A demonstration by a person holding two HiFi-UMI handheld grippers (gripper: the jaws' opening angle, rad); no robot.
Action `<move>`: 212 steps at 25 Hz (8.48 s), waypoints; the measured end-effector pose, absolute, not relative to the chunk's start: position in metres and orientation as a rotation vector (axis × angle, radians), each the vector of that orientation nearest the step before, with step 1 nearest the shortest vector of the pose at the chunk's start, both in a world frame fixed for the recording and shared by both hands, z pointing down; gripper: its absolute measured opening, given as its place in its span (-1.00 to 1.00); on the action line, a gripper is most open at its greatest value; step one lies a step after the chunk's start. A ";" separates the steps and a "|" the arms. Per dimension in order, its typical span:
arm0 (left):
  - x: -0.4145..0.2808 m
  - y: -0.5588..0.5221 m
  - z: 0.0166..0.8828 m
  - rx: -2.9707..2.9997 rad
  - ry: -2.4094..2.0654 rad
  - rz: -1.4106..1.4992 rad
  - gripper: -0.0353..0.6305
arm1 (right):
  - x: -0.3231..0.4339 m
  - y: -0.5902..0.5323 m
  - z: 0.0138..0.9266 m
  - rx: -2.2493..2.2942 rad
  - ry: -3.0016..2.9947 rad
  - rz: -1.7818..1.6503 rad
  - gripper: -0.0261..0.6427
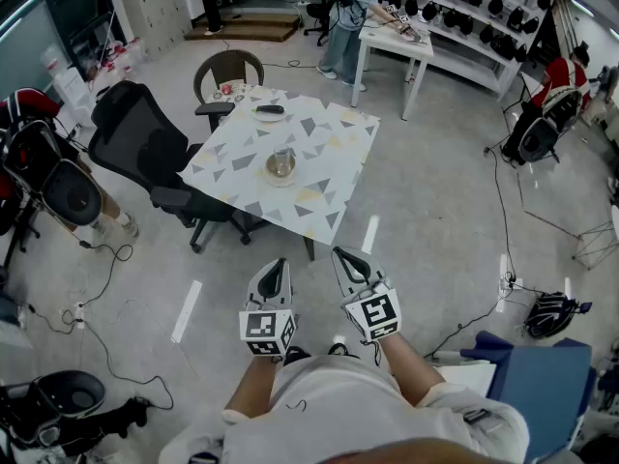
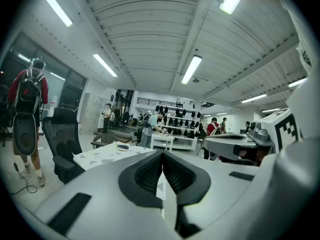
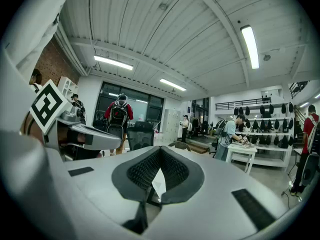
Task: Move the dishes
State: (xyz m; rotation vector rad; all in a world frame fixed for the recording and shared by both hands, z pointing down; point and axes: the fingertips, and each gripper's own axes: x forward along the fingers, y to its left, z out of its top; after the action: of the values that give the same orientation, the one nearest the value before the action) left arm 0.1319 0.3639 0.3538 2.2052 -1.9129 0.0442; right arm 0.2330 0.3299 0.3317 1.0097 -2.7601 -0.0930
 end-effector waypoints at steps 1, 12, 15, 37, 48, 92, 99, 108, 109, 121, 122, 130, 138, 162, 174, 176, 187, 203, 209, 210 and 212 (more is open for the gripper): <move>0.128 0.365 0.355 2.202 -1.914 0.048 -0.83 | 0.230 0.332 0.333 1.008 -2.759 -0.090 -0.93; 0.096 0.376 0.383 2.215 -1.827 0.088 -0.83 | 0.199 0.344 0.355 1.036 -2.747 -0.028 -0.93; 0.083 0.379 0.394 2.219 -1.812 0.111 -0.83 | 0.195 0.345 0.367 1.051 -2.722 -0.017 -0.92; 0.016 0.265 0.437 2.157 -1.776 0.222 -0.83 | 0.145 0.221 0.418 0.981 -2.684 0.096 -0.66; 0.001 0.149 0.428 2.119 -1.823 0.222 -0.83 | 0.132 0.106 0.406 0.891 -2.735 0.065 -0.55; -0.132 -0.060 0.562 2.129 -1.306 0.554 -0.83 | -0.004 -0.072 0.575 0.986 -2.389 0.454 -0.11; -0.151 -0.037 0.562 2.021 -1.427 0.542 -0.83 | -0.017 -0.088 0.590 0.880 -2.425 0.421 -0.07; -0.165 -0.025 0.561 1.961 -1.493 0.516 -0.83 | -0.040 -0.103 0.594 0.813 -2.444 0.386 -0.05; -0.167 -0.025 0.561 1.958 -1.496 0.515 -0.83 | -0.041 -0.104 0.595 0.812 -2.443 0.385 -0.05; -0.169 -0.032 0.562 1.974 -1.477 0.510 -0.83 | -0.045 -0.110 0.600 0.827 -2.408 0.368 -0.08; -0.169 -0.033 0.563 1.977 -1.473 0.511 -0.83 | -0.045 -0.110 0.600 0.825 -2.406 0.364 -0.08; -0.161 -0.042 0.559 2.016 -1.440 0.518 -0.83 | -0.044 -0.110 0.594 0.850 -2.408 0.360 -0.09; -0.150 -0.061 0.550 2.097 -1.393 0.512 -0.83 | -0.041 -0.111 0.552 0.921 -2.464 0.341 -0.09; -0.048 -0.090 0.546 2.330 -1.086 0.596 -0.83 | 0.086 -0.126 0.498 1.323 -2.337 0.287 -0.09; -0.057 -0.071 0.562 2.250 -1.124 0.672 -0.83 | 0.098 -0.126 0.551 1.290 -2.311 0.385 -0.09; -0.061 -0.069 0.563 2.234 -1.138 0.679 -0.83 | 0.095 -0.128 0.559 1.272 -2.312 0.393 -0.09; -0.082 -0.060 0.567 2.186 -1.184 0.699 -0.83 | 0.088 -0.130 0.591 1.245 -2.284 0.421 -0.09; -0.076 -0.056 0.569 2.206 -1.139 0.694 -0.83 | 0.093 -0.116 0.603 1.291 -2.288 0.459 -0.02; -0.070 -0.057 0.573 2.199 -1.106 0.672 -0.83 | 0.102 -0.089 0.609 1.284 -2.248 0.504 0.02; -0.069 -0.058 0.573 2.200 -1.101 0.670 -0.83 | 0.105 -0.084 0.610 1.288 -2.238 0.510 0.02; -0.067 -0.061 0.575 2.202 -1.094 0.666 -0.83 | 0.111 -0.074 0.610 1.292 -2.221 0.518 -0.01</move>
State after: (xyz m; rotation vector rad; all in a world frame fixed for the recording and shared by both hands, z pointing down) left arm -0.0672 -0.0609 0.5746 2.2021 -1.0936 0.6661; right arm 0.1110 -0.0742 0.6099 1.2919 -2.2210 0.5178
